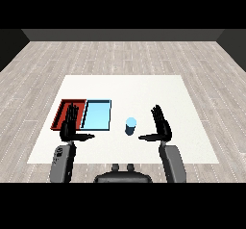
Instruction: Pick the blue can and put it in the blue box
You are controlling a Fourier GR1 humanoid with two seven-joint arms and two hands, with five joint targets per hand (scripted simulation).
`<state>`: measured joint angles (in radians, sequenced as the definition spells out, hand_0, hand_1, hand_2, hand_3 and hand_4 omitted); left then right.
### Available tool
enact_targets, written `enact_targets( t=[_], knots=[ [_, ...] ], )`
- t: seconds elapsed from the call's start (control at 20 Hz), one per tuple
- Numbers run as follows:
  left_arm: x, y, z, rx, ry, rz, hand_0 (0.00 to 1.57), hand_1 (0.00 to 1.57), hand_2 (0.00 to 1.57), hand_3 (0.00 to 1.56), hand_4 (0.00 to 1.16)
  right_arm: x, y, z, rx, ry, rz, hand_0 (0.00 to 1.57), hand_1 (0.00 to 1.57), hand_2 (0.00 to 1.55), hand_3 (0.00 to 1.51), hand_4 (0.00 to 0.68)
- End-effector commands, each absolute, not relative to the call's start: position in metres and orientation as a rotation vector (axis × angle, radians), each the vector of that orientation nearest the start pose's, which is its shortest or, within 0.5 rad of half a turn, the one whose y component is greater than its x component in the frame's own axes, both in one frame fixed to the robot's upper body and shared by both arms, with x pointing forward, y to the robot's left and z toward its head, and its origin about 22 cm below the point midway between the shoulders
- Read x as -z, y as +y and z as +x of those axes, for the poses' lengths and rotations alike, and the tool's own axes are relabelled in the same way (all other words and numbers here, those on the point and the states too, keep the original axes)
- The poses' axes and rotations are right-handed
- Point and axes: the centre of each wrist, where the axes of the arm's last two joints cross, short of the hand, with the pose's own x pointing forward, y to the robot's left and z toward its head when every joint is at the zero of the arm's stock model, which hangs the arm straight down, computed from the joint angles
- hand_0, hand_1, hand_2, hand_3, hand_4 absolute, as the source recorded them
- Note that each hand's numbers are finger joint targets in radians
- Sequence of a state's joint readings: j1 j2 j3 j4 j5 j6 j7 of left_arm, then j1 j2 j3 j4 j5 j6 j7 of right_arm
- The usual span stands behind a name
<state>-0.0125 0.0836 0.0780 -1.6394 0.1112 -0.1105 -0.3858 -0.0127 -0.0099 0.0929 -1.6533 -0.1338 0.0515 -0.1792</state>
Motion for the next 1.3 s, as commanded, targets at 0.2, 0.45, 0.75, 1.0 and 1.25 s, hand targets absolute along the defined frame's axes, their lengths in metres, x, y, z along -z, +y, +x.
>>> enact_targets(
  t=[0.2, 0.45, 0.75, 1.0, 1.25],
  knots=[
    [-0.024, 0.258, 0.234, -0.011, -2.041, -0.090, 0.00, 0.00, 0.00, 0.00, 0.00, -0.027, -0.175, 0.250, 0.037, -1.780, 0.276, 0.00, 0.00, 0.00, 0.00, 0.000],
    [-0.028, 0.274, 0.256, -0.020, -2.062, -0.071, 0.00, 0.00, 0.00, 0.00, 0.00, 0.007, -0.182, 0.256, 0.099, -1.756, 0.305, 0.00, 0.00, 0.00, 0.00, 0.000],
    [-0.026, 0.258, 0.244, -0.010, -2.044, -0.079, 0.00, 0.00, 0.00, 0.00, 0.00, 0.010, -0.147, 0.260, 0.133, -1.733, 0.323, 0.00, 0.00, 0.00, 0.00, 0.000],
    [-0.034, 0.270, 0.229, -0.027, -2.032, -0.089, 0.00, 0.00, 0.00, 0.00, 0.00, 0.036, -0.146, 0.262, 0.158, -1.708, 0.344, 0.00, 0.00, 0.00, 0.00, 0.000],
    [-0.024, 0.266, 0.251, -0.004, -2.060, -0.061, 0.00, 0.00, 0.00, 0.00, 0.00, 0.050, -0.144, 0.258, 0.140, -1.687, 0.338, 0.00, 0.00, 0.00, 0.00, 0.000]
  ],
)
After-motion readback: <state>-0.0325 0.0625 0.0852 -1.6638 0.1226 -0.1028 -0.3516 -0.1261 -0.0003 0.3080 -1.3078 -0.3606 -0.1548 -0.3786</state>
